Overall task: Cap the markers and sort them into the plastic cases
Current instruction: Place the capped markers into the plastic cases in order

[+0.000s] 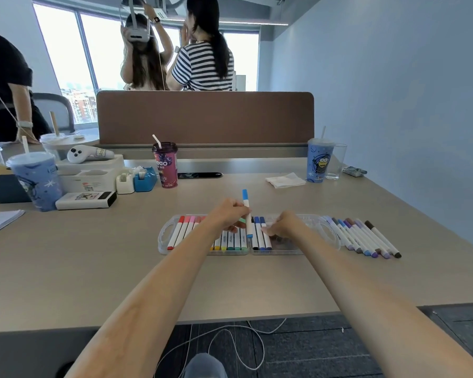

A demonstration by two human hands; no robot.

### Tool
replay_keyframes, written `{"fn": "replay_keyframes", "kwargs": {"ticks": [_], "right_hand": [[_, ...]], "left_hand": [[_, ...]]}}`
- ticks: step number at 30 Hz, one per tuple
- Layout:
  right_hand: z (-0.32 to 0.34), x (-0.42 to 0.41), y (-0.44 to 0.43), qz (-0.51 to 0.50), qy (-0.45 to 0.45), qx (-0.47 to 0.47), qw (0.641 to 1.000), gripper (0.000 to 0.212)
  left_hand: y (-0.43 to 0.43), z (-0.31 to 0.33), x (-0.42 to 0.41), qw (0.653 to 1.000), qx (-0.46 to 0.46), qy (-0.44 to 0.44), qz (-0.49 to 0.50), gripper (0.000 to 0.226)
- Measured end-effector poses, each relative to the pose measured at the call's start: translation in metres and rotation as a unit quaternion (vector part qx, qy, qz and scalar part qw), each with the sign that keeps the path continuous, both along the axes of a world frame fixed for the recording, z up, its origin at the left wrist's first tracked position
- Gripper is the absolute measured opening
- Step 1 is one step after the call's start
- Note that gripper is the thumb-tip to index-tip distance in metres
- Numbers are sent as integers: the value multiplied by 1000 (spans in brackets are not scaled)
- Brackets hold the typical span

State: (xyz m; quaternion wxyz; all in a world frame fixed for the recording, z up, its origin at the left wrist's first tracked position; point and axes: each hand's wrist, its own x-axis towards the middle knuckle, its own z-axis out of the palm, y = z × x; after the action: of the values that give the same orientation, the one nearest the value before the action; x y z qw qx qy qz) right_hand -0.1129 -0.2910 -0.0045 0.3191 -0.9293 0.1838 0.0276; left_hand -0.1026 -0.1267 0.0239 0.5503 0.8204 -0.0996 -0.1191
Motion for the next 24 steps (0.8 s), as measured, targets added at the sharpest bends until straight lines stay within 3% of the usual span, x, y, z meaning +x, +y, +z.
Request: {"fn": "replay_keyframes", "kwargs": {"ticks": [7, 10, 13, 20, 24], "right_hand": [[-9, -9, -14, 47, -84, 12, 995, 38], [-1, -18, -33, 13, -160, 54, 986, 27], [7, -27, -56, 6, -181, 43, 983, 22], [5, -33, -77, 18, -181, 36, 983, 24], [0, -36, -79, 24, -176, 45, 983, 21]], "left_hand": [[-17, 3, -2, 1000, 7, 9, 0, 14], [-29, 4, 1, 1000, 15, 18, 2, 12], [-46, 3, 3, 999, 30, 27, 13, 17], [-72, -7, 12, 973, 221, -55, 19, 20], [-70, -11, 10, 963, 259, -77, 26, 24]]}}
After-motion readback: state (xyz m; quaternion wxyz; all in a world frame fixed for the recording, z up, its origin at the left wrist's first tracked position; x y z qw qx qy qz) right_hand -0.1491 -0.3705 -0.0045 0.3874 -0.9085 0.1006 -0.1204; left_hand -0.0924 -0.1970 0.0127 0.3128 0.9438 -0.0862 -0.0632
